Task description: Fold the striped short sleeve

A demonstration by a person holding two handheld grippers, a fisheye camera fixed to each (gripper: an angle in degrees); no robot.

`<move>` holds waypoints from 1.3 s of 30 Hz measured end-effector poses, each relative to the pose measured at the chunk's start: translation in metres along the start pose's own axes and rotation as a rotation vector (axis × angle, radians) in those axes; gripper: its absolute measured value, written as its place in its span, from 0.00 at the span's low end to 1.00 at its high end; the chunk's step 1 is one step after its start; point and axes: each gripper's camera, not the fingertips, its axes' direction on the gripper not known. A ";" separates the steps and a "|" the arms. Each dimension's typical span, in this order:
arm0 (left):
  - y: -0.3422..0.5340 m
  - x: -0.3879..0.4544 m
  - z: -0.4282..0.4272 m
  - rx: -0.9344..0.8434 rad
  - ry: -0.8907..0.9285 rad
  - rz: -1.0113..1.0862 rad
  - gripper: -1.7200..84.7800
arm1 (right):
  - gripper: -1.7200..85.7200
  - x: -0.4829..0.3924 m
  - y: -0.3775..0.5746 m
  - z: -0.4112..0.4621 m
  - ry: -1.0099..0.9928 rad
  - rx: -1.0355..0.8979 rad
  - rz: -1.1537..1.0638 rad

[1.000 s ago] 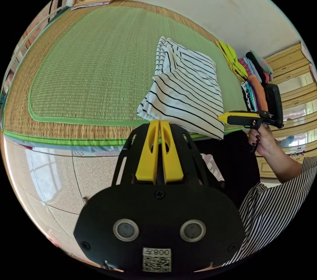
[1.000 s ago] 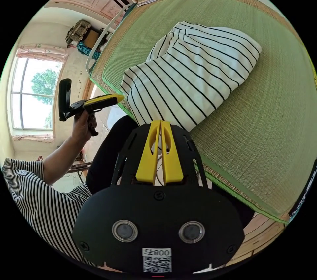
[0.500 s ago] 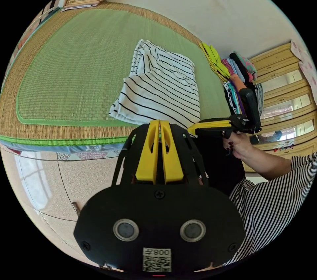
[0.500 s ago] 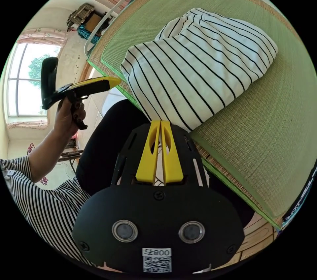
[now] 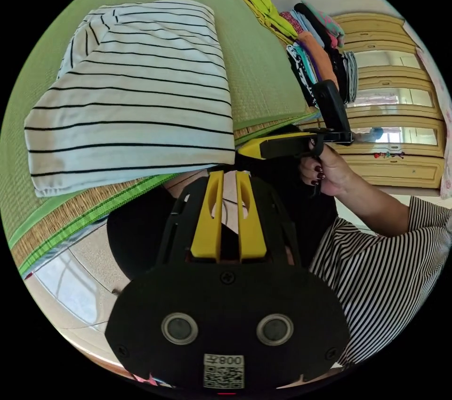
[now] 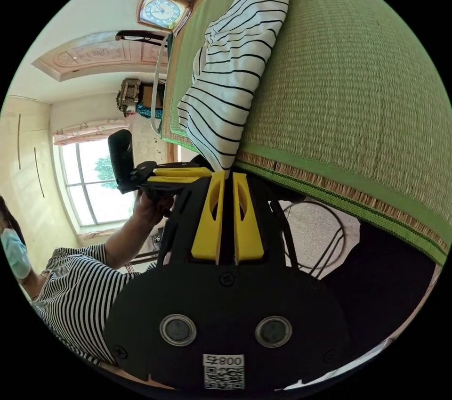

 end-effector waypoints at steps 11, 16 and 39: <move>0.005 -0.025 -0.012 0.089 0.137 -0.050 0.03 | 0.10 0.031 0.005 -0.037 -0.261 0.068 0.123; 0.013 -0.029 -0.021 0.116 0.145 -0.040 0.02 | 0.10 0.031 0.006 -0.047 -0.312 0.080 0.140; 0.132 -0.169 -0.106 0.573 0.475 -0.397 0.06 | 0.04 -0.058 0.028 -0.081 -0.311 0.090 0.041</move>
